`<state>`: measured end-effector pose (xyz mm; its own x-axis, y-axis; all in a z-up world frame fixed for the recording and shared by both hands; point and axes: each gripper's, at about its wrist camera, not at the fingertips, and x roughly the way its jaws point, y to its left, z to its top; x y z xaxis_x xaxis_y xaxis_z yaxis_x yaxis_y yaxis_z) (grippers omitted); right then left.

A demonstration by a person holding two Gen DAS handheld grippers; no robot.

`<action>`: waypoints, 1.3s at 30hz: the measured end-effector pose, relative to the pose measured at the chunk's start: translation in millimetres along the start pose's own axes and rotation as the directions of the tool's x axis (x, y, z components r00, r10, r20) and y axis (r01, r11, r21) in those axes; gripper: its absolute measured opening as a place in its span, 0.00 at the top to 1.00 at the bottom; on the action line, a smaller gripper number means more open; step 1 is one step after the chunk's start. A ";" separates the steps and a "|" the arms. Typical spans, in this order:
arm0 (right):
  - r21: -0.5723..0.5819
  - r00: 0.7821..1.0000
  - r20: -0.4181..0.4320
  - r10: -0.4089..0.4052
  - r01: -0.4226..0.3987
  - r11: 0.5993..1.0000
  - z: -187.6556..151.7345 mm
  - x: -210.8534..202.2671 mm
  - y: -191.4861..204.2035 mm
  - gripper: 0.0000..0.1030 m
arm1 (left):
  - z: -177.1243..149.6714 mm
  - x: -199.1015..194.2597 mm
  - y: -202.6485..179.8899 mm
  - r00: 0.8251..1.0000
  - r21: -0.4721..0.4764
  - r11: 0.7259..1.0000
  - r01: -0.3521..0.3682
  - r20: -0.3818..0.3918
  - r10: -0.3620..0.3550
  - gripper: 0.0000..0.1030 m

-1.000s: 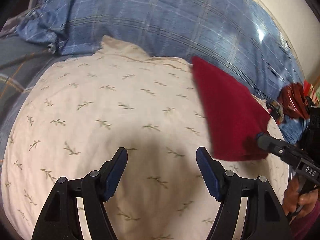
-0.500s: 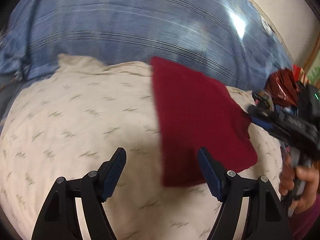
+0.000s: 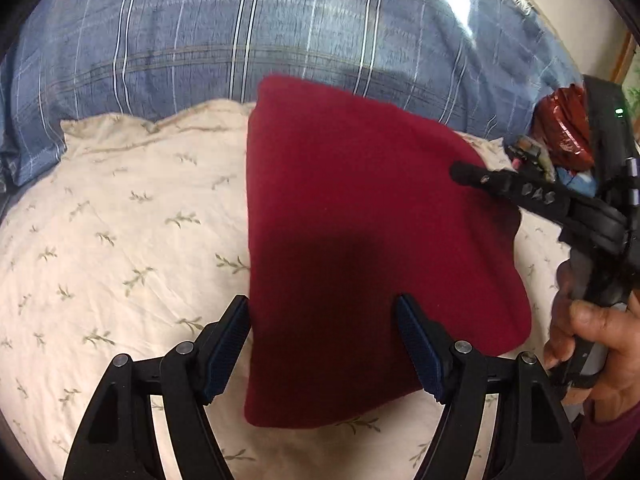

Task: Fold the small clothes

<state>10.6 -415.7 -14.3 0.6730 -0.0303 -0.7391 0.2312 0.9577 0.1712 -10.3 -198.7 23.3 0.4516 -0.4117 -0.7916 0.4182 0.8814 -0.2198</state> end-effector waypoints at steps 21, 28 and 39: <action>0.018 0.993 0.022 0.118 -0.118 0.993 -19.6 -60.9 17.3 0.76 | -13.3 -13.4 -13.7 0.997 0.043 0.997 -0.070 0.030 0.068 0.29; 0.054 0.991 0.022 0.134 -0.135 0.989 -18.4 -56.5 13.3 0.43 | -13.5 -11.9 -15.7 0.997 0.046 0.996 -0.077 0.030 0.075 0.28; 0.054 0.997 -0.025 0.078 -0.076 0.996 -32.8 -22.7 -0.6 0.84 | -4.7 -38.0 -2.2 0.997 0.037 0.998 -0.042 0.069 0.039 0.28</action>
<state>-27.8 -406.2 -19.0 0.6709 0.0516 -0.7398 0.2170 0.9403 0.2623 -32.1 -183.9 51.2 0.5206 -0.3916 -0.7587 0.4276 0.8887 -0.1653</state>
